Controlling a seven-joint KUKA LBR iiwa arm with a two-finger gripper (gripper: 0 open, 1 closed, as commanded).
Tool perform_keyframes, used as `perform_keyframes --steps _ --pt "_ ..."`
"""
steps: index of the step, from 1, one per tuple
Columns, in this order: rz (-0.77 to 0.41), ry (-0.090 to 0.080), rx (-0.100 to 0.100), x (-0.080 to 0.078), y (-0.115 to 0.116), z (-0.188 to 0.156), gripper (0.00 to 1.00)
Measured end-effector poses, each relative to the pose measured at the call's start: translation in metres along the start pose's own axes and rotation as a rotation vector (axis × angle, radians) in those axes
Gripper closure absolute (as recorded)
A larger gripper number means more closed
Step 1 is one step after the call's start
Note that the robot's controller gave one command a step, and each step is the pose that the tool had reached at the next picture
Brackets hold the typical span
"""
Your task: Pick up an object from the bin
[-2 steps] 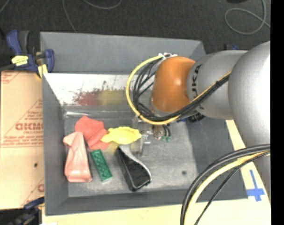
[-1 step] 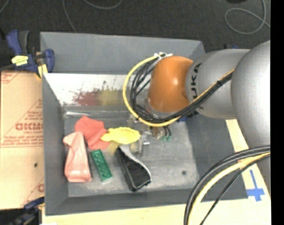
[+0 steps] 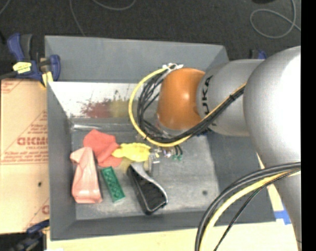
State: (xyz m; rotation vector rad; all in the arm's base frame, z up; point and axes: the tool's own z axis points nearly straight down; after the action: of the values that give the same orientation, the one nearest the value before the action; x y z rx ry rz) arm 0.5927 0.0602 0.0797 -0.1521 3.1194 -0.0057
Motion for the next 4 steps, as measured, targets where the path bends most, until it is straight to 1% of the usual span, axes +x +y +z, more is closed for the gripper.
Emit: perform_keyframes --steps 1,3,4 --pt "-0.105 -0.001 -0.003 -0.0042 0.0044 0.0077 1.0" --pt "-0.105 0.0 -0.003 -0.0041 0.0045 0.0073 1.0" --pt "-0.105 0.003 -0.003 -0.003 0.0044 0.0026 1.0"
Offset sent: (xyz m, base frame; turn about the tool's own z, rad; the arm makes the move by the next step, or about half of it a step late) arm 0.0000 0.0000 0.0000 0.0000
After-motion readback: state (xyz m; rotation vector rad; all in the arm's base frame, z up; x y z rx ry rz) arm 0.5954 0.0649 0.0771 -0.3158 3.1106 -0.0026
